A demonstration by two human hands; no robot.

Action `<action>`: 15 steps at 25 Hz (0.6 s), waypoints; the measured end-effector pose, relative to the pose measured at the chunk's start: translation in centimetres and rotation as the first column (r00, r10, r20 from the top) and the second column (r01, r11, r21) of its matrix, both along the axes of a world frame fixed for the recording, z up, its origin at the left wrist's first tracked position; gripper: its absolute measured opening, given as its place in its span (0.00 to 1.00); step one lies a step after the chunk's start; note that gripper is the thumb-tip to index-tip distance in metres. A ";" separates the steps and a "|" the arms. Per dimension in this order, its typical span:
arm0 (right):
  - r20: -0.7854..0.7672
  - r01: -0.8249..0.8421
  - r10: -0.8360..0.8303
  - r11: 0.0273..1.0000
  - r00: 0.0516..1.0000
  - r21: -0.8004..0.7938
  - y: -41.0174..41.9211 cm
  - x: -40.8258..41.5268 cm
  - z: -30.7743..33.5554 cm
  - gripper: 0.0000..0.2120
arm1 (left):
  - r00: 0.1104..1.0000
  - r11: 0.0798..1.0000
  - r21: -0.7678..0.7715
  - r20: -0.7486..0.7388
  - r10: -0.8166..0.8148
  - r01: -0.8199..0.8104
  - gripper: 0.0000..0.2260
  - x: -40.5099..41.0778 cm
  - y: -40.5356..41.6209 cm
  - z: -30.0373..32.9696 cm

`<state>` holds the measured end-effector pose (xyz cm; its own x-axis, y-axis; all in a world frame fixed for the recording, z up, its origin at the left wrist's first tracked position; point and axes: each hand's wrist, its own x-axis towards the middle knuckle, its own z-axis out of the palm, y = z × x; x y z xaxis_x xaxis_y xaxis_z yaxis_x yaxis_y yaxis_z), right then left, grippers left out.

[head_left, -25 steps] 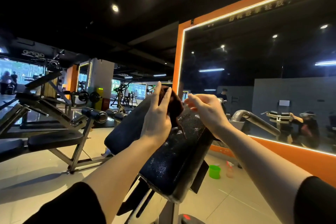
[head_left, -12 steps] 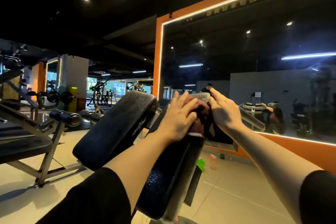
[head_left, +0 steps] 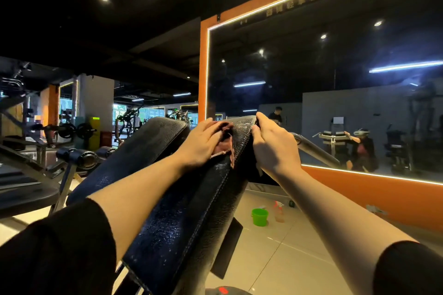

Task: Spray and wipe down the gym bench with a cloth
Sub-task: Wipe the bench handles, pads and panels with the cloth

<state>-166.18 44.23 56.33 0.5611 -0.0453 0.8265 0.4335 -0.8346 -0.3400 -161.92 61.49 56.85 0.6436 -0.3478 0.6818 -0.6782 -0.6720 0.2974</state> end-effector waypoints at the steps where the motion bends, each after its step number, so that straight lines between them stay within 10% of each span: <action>1: -0.003 -0.003 0.003 1.000 1.000 0.008 0.0 0.0 0.0 0.15 | 1.000 1.000 -0.024 -0.002 0.003 -0.003 0.17 -0.1 -0.5 0.3; 15: 0.000 -0.034 0.034 0.999 0.999 0.022 -0.1 0.3 -0.2 0.09 | 0.987 0.995 -0.091 0.158 -0.035 0.050 0.18 -0.6 -2.6 0.4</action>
<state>-165.88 44.17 56.12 0.5629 -0.0447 0.8253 0.4610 -0.8118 -0.3584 -162.52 58.84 57.25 0.5129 -0.3018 0.8036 -0.7487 -0.6153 0.2467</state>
